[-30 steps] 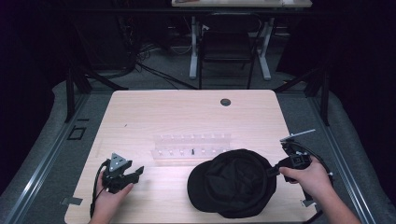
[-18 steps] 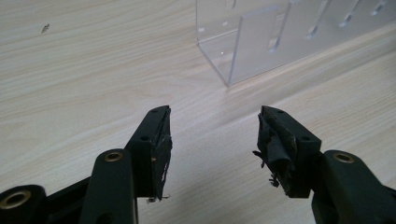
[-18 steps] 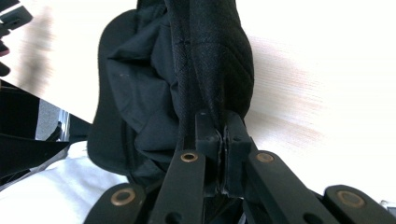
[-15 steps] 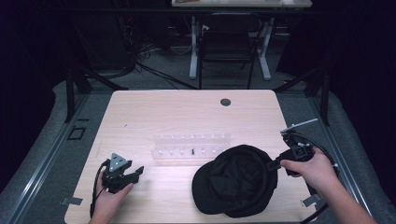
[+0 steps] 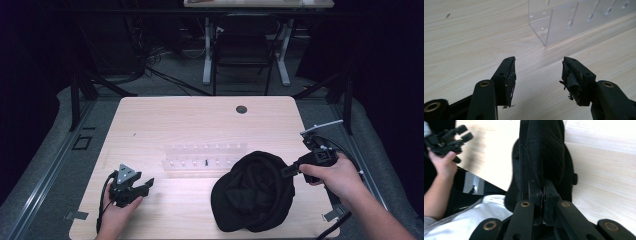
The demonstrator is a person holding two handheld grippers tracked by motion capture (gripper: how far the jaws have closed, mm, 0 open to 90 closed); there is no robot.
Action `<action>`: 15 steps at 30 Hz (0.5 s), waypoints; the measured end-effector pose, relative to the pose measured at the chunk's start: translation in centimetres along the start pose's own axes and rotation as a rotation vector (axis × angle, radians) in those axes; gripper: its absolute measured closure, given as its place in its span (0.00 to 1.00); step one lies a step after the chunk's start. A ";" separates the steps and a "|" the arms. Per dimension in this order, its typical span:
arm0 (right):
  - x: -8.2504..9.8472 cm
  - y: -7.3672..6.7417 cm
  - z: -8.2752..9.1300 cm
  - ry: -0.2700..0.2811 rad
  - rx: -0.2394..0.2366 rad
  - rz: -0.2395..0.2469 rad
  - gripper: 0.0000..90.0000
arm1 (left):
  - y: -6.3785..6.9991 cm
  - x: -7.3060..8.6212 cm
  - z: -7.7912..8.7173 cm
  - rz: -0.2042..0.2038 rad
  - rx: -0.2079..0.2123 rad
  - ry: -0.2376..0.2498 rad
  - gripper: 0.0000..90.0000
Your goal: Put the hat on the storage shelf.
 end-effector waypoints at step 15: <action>0.0 -2.0 1.8 0.021 -0.138 -0.004 0.98 | 0.0 0.0 0.0 -0.001 -0.002 -0.002 0.50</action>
Point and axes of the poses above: each handheld gripper's, and its own axes: z roughly backward along the jaws, x roughly out of its underside, y roughly to its right, the point moved 8 cm from there along -z, roughly forward along the jaws, and after that the axes turned 5 degrees about -y, right-handed, at the moved point
